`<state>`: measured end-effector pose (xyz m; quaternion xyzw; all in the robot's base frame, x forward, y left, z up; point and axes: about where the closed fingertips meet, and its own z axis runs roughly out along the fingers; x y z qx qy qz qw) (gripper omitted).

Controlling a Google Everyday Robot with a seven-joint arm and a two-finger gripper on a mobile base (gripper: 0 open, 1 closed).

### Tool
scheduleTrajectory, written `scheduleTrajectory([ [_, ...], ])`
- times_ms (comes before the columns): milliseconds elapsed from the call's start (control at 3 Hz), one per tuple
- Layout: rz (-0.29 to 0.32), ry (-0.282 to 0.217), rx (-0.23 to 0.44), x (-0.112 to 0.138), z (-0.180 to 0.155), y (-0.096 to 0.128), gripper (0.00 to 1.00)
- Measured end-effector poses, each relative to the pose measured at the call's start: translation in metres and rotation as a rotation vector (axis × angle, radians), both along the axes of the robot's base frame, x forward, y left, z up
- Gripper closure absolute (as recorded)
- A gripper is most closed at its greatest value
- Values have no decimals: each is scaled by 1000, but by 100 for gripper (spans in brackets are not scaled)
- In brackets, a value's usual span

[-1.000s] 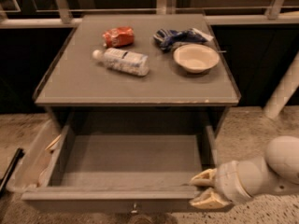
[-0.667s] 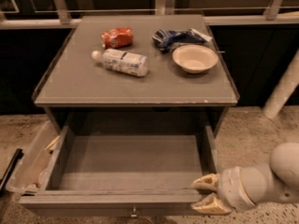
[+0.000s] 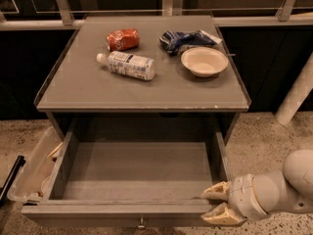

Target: Open top drawer

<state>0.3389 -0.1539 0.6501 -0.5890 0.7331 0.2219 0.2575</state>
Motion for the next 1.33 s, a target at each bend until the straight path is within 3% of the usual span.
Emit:
scheduleTrajectory([
  [333,0,0,0,0,0,0,12],
  [667,0,0,0,0,0,0,0],
  [1333,12,-1,-16,7,8,2,0],
])
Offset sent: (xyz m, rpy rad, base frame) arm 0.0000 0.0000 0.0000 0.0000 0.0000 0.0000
